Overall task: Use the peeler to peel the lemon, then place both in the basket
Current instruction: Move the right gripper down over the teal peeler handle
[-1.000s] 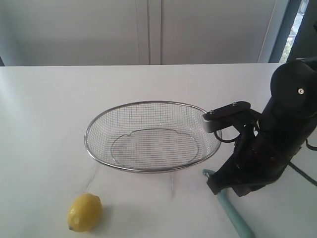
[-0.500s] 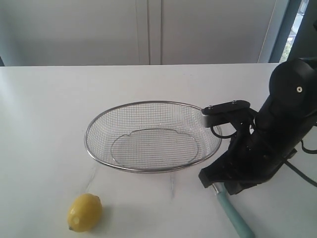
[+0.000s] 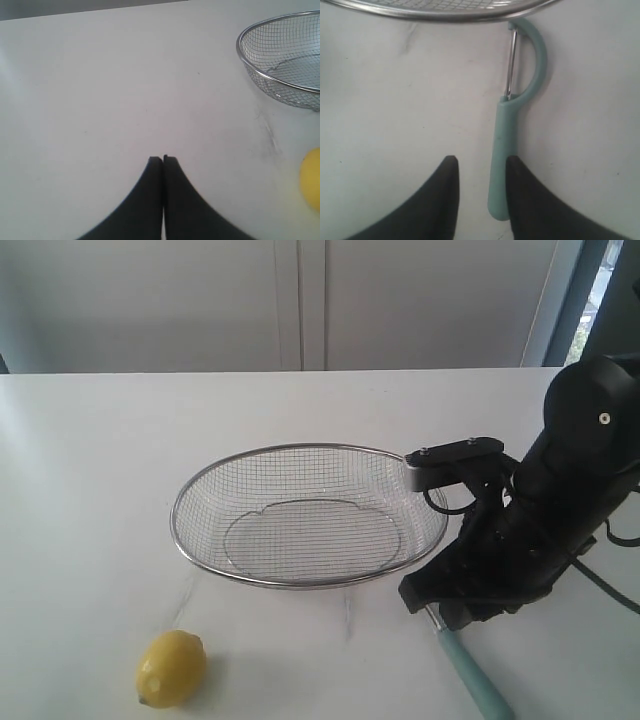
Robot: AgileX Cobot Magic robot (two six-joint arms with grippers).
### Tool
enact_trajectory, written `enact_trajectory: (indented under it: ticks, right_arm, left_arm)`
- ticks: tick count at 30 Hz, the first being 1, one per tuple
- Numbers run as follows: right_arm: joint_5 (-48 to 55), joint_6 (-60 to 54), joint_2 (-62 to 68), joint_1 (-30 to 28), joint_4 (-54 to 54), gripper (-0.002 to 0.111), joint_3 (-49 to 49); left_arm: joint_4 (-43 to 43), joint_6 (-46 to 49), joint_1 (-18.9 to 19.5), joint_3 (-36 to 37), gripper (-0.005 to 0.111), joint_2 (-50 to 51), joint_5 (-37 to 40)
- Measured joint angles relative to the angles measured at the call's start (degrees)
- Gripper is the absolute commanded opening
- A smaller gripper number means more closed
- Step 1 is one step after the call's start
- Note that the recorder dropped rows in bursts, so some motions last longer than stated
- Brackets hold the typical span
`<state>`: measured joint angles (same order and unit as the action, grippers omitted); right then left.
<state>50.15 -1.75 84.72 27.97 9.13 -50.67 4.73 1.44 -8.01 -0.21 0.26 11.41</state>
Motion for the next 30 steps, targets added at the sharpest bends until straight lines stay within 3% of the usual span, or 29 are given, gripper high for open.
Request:
enact_trajectory:
  ticks: [4, 30]
  right_arm:
    - [-0.09, -2.70, 0.00, 0.00, 0.00, 0.038, 0.00]
    - [-1.77, -3.77, 5.11, 0.00, 0.00, 0.038, 0.00]
  left_arm:
    - [0.00, 0.00, 0.00, 0.00, 0.000, 0.00, 0.00]
    - [0.00, 0.00, 0.00, 0.00, 0.000, 0.00, 0.00]
